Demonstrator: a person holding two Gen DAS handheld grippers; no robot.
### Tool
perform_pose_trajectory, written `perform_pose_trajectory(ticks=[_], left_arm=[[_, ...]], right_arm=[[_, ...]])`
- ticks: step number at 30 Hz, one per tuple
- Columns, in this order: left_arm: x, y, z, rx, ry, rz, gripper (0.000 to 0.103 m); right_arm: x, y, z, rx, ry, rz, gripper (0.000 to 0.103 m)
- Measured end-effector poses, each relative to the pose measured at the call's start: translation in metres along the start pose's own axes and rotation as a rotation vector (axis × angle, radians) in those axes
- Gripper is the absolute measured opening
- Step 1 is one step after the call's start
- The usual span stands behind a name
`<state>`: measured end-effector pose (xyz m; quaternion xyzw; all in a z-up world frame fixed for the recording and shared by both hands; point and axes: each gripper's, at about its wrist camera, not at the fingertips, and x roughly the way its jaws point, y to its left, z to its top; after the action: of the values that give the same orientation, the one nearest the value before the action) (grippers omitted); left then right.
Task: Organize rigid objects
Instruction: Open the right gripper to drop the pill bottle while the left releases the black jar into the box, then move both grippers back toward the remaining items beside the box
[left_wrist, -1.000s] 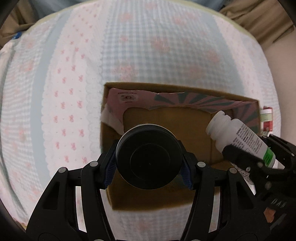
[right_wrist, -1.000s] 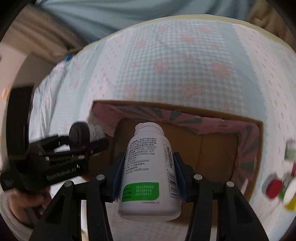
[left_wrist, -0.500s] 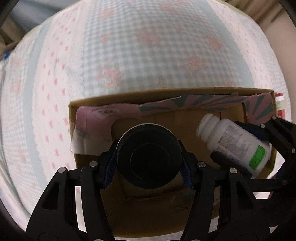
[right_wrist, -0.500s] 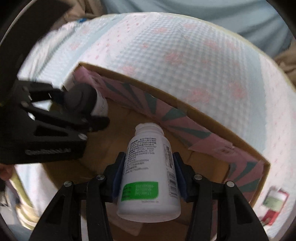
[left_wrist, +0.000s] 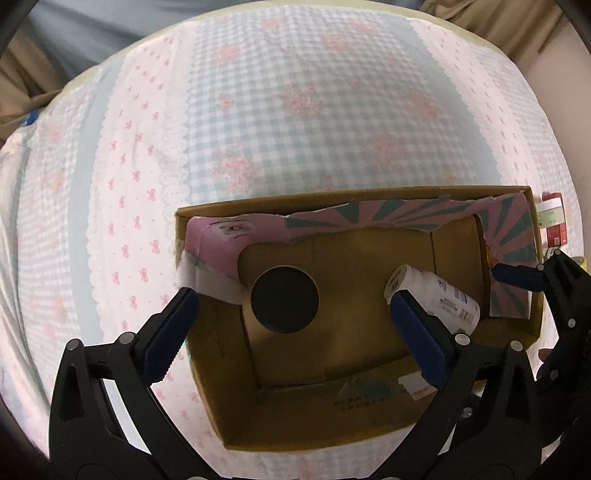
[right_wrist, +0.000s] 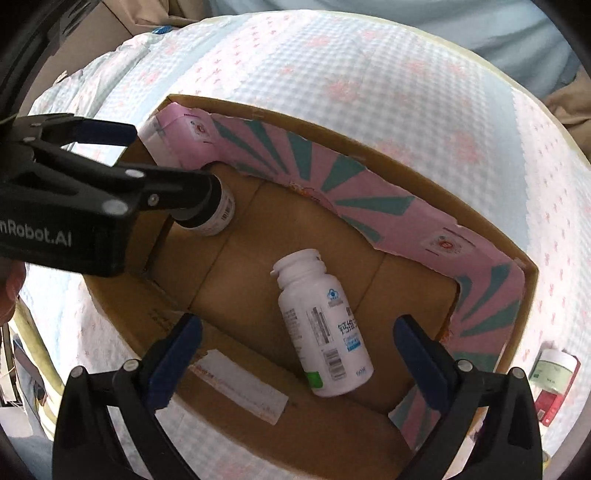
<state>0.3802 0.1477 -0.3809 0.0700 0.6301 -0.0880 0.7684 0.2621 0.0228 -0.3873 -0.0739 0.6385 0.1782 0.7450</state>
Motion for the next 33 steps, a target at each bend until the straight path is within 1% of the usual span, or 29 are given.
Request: perform_pose_trajectory(ticks=[5, 9, 12, 18, 22, 23, 26, 29, 31, 33], left_arm=[[-0.016, 0.002, -0.012, -0.007, -0.021, -0.004, 0.103], [-0.041, 0.000, -0.018, -0.004, -0.058, 0.000, 0.103], [-0.067, -0.003, -0.024, -0.005, -0.095, 0.006, 0.103], [-0.136, -0.002, -0.056, -0.028, -0.189, -0.002, 0.103], [-0.174, -0.006, -0.078, -0.039, -0.246, -0.002, 0.103], [-0.185, -0.010, -0.086, -0.040, -0.263, -0.005, 0.103], [-0.211, -0.021, -0.104, -0.031, -0.302, -0.012, 0.103], [-0.233, -0.040, -0.118, -0.010, -0.345, -0.026, 0.103], [-0.243, -0.055, -0.125, 0.007, -0.361, -0.038, 0.103], [-0.252, -0.074, -0.131, 0.021, -0.374, -0.049, 0.103]], right_arm=[[-0.017, 0.001, -0.009, 0.012, -0.029, -0.011, 0.103], [-0.040, 0.004, -0.015, 0.014, -0.059, -0.019, 0.103], [-0.064, 0.009, -0.023, 0.016, -0.087, -0.029, 0.103], [-0.130, 0.021, -0.036, 0.061, -0.160, -0.035, 0.103], [-0.182, 0.027, -0.056, 0.128, -0.211, -0.056, 0.103], [-0.186, 0.035, -0.051, 0.144, -0.216, -0.061, 0.103], [-0.215, 0.032, -0.069, 0.214, -0.236, -0.091, 0.103], [-0.242, 0.025, -0.092, 0.277, -0.258, -0.134, 0.103], [-0.258, 0.015, -0.111, 0.327, -0.273, -0.145, 0.103], [-0.263, 0.005, -0.125, 0.370, -0.278, -0.154, 0.103]])
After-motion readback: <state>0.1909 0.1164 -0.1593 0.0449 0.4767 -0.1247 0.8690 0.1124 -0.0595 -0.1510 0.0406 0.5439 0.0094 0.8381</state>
